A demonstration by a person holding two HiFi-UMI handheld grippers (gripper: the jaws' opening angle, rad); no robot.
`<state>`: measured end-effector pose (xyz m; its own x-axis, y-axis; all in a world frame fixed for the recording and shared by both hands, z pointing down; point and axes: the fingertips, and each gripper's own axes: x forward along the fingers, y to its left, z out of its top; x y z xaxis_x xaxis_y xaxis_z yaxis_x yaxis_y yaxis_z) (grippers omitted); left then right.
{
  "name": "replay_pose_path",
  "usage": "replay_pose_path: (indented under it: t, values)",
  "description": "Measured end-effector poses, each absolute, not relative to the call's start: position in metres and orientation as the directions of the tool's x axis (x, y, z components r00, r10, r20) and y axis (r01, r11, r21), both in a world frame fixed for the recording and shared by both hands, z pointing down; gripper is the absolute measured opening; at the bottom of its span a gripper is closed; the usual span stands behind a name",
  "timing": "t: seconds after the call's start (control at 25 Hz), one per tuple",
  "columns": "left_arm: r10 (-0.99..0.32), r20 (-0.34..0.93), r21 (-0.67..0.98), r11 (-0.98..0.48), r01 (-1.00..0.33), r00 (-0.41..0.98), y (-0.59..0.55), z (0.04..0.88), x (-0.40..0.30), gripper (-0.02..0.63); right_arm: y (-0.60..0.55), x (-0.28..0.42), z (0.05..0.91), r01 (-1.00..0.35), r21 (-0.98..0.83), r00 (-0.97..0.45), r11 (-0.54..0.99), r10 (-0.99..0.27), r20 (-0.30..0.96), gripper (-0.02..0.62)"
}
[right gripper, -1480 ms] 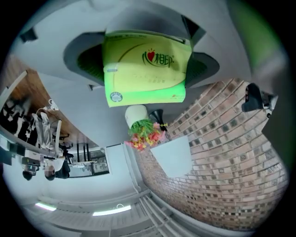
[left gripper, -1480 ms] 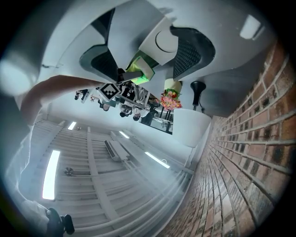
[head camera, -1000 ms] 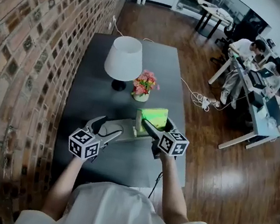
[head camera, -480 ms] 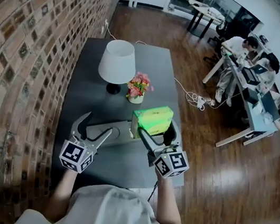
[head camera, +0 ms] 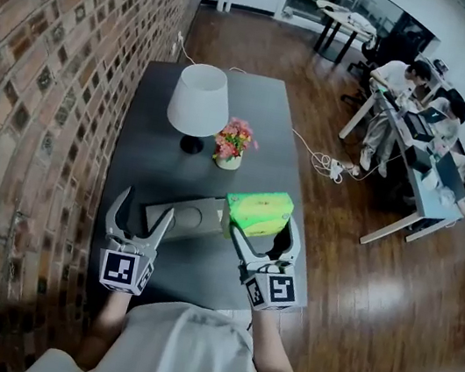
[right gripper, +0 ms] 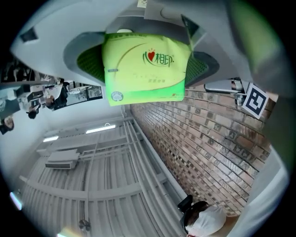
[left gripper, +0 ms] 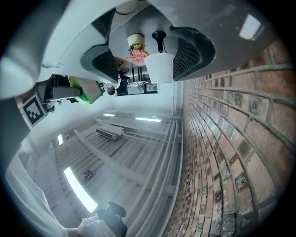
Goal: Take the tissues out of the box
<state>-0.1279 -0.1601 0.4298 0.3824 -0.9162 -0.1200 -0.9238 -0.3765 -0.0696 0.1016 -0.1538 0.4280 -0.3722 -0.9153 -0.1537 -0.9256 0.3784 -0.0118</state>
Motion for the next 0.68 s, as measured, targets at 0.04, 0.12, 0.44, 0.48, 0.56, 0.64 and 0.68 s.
replay_pose_path:
  t: [0.04, 0.12, 0.44, 0.48, 0.56, 0.64, 0.68]
  values:
    - [-0.918, -0.112, -0.066, -0.376, -0.924, 0.381, -0.160, 0.432, -0.127, 0.356, -0.154, 0.101, 0.429, -0.922, -0.017, -0.380, 0.386, -0.913, -0.149, 0.532]
    - [-0.920, -0.091, -0.059, -0.377, -0.924, 0.381, -0.159, 0.438, -0.124, 0.342, -0.152, 0.099, 0.430, -0.918, -0.011, -0.390, 0.396, -0.910, -0.141, 0.531]
    - [-0.917, -0.105, -0.038, -0.382, -0.923, 0.384, -0.154, 0.436, -0.108, 0.342, -0.147, 0.098, 0.429, -0.908, 0.009, -0.416, 0.419, -0.898, -0.141, 0.531]
    - [-0.918, -0.106, -0.037, -0.381, -0.924, 0.383, -0.153, 0.436, -0.105, 0.342, -0.147, 0.100, 0.429, -0.906, 0.005, -0.419, 0.423, -0.897, -0.142, 0.529]
    - [-0.919, -0.107, -0.038, -0.378, -0.925, 0.380, -0.150, 0.435, -0.100, 0.342, -0.147, 0.104, 0.429, -0.903, 0.000, -0.425, 0.429, -0.894, -0.145, 0.529]
    - [-0.920, -0.106, -0.040, -0.374, -0.926, 0.376, -0.148, 0.435, -0.095, 0.342, -0.146, 0.108, 0.428, -0.900, 0.000, -0.431, 0.435, -0.891, -0.144, 0.529]
    - [-0.921, -0.105, -0.042, -0.372, -0.927, 0.375, -0.146, 0.435, -0.092, 0.342, -0.146, 0.110, 0.428, -0.899, 0.000, -0.434, 0.438, -0.890, -0.143, 0.529]
